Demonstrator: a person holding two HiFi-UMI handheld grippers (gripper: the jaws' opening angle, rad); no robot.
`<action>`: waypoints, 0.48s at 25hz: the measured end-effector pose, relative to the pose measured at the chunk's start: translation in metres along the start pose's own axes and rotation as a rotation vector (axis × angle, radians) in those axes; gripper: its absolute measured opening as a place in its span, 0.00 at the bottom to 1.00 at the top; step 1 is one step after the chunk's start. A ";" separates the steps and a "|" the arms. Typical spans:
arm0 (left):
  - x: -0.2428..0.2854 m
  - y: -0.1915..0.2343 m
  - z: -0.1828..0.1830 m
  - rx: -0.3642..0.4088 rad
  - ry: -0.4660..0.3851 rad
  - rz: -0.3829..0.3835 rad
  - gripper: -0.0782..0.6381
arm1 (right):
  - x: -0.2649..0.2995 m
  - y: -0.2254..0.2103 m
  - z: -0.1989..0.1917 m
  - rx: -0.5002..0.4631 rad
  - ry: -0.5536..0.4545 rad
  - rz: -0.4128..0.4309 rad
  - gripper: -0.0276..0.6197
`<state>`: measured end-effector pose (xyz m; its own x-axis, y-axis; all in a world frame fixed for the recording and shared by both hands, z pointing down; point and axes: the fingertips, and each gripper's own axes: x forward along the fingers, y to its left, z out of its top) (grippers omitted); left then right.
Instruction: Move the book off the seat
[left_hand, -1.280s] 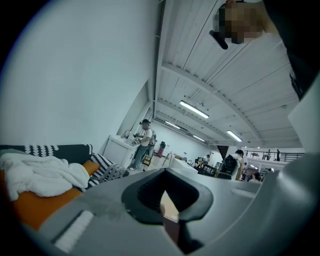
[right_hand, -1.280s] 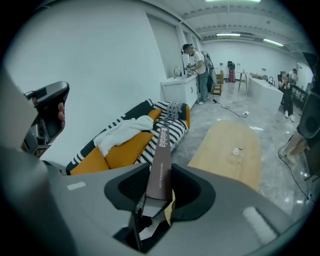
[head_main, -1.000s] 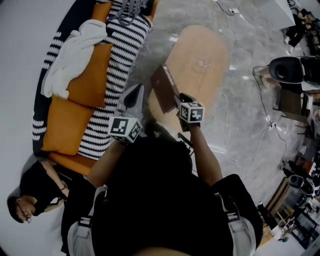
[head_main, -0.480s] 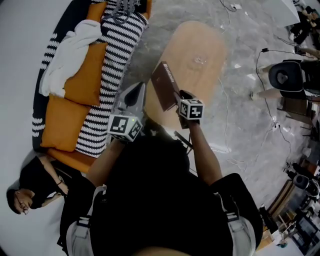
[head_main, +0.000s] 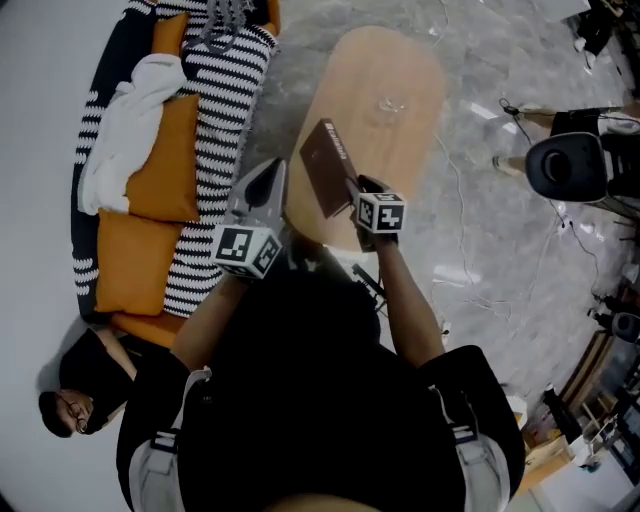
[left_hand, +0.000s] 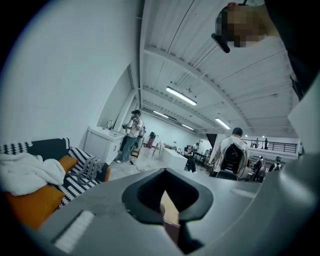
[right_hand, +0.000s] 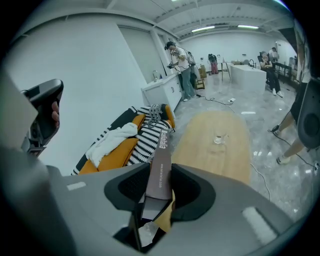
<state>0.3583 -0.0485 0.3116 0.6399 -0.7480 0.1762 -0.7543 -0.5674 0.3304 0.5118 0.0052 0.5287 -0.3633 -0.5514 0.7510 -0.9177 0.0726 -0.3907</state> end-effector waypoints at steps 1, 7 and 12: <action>0.003 0.000 -0.001 -0.007 0.007 -0.005 0.12 | 0.001 -0.002 -0.001 0.013 -0.001 -0.006 0.27; 0.020 0.007 -0.013 -0.005 0.039 -0.048 0.12 | 0.011 -0.013 -0.014 0.076 0.006 -0.046 0.27; 0.029 0.015 -0.022 -0.017 0.079 -0.083 0.12 | 0.023 -0.013 -0.020 0.126 0.010 -0.065 0.27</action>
<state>0.3687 -0.0717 0.3423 0.7102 -0.6687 0.2199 -0.6959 -0.6198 0.3626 0.5117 0.0078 0.5619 -0.3063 -0.5431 0.7818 -0.9120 -0.0679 -0.4045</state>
